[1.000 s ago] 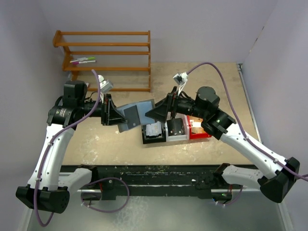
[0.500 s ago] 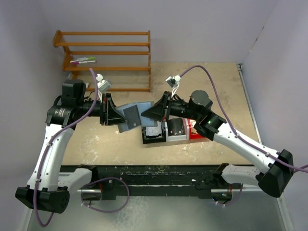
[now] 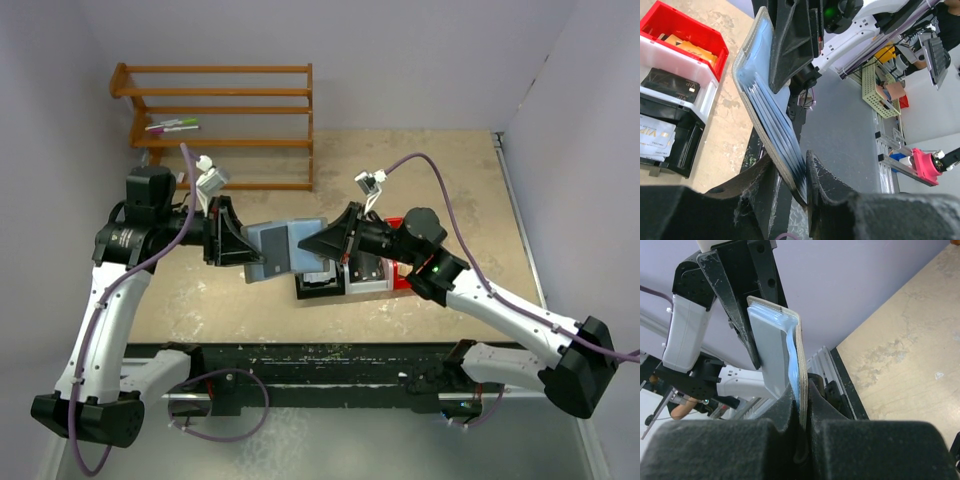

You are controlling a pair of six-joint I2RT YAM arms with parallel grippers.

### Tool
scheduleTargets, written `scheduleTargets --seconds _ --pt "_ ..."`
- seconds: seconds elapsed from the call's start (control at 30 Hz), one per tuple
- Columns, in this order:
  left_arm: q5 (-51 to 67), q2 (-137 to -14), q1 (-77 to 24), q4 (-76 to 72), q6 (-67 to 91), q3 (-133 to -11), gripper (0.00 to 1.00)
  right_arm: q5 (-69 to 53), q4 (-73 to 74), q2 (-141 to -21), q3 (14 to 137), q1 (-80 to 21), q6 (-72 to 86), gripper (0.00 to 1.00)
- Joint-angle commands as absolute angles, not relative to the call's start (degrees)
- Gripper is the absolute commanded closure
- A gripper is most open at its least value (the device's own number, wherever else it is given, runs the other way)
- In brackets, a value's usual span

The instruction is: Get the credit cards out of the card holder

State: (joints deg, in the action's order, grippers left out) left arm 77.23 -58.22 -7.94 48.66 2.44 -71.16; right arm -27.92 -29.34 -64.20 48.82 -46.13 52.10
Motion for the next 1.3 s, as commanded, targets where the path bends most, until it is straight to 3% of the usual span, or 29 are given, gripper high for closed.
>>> scheduleTargets --seconds 0.0,0.33,0.57,0.8,1.0,1.27 --pt "82.5 -57.1 -8.2 44.0 3.1 -73.1 0.68 -27.1 -36.6 -63.4 47.2 -46.5 54.5 1.00" --pt "86.7 -55.3 -8.2 43.6 3.1 -72.2 0.58 -27.6 -37.4 -62.5 46.2 -46.5 54.9 1.00" --pt "79.2 -56.0 -8.2 42.8 4.1 -71.7 0.62 -28.2 -38.5 -62.3 46.0 -46.5 55.7 1.00" --pt "75.1 -56.8 -8.2 43.4 4.6 -70.3 0.48 -27.9 -38.3 -61.6 45.6 -46.5 56.0 1.00" --pt "80.0 -55.0 -8.1 41.8 4.4 -70.0 0.58 -28.0 -37.1 -61.2 45.2 -46.5 55.9 1.00" --pt "83.0 -53.9 -8.2 40.9 4.4 -69.9 0.57 -28.2 -37.0 -60.8 44.7 -46.5 56.2 1.00"
